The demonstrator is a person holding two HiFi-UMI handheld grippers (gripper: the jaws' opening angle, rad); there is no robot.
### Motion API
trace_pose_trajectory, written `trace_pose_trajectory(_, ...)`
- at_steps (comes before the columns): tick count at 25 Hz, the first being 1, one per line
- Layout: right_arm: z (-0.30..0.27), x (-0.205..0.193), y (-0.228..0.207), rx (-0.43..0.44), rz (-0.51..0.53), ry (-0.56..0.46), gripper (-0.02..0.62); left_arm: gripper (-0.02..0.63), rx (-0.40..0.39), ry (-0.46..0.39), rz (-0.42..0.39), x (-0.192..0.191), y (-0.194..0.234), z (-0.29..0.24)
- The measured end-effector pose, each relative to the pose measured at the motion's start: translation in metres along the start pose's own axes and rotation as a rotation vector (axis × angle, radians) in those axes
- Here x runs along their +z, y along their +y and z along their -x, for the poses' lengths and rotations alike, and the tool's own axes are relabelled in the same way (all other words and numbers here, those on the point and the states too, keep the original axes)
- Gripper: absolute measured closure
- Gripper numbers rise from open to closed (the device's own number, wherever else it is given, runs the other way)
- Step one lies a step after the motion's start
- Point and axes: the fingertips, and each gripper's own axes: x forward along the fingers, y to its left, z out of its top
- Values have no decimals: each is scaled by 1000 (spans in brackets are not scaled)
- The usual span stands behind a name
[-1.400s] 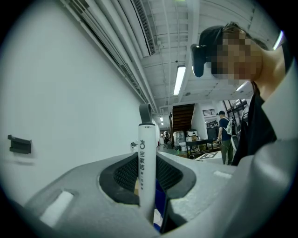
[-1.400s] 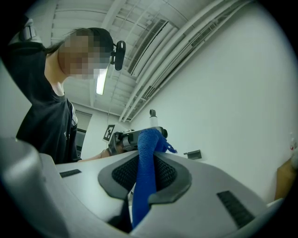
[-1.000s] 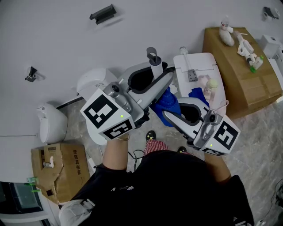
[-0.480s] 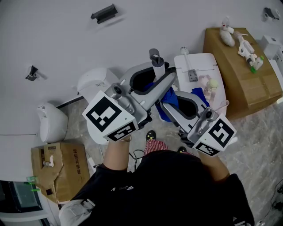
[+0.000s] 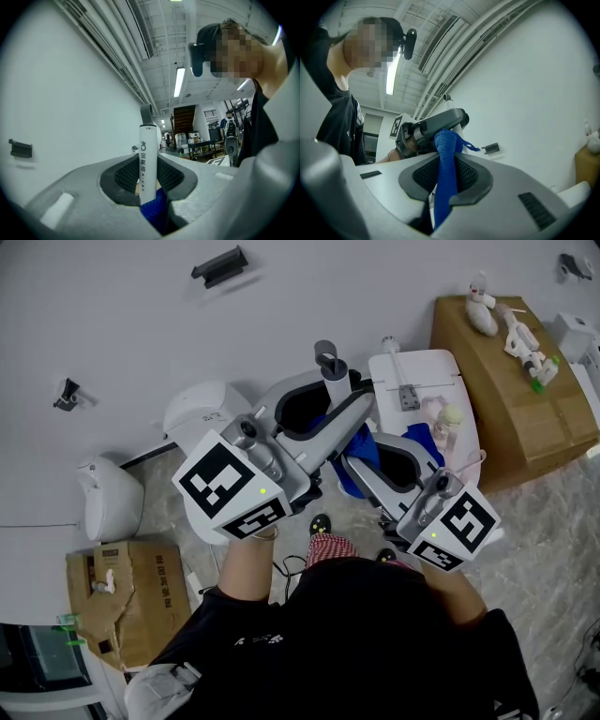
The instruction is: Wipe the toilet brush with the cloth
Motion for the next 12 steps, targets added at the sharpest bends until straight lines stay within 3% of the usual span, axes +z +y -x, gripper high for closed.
trace_pose_trajectory(12,3,-12,-6,-15,-14,17,532,515,-2,-18,25,0,3,1)
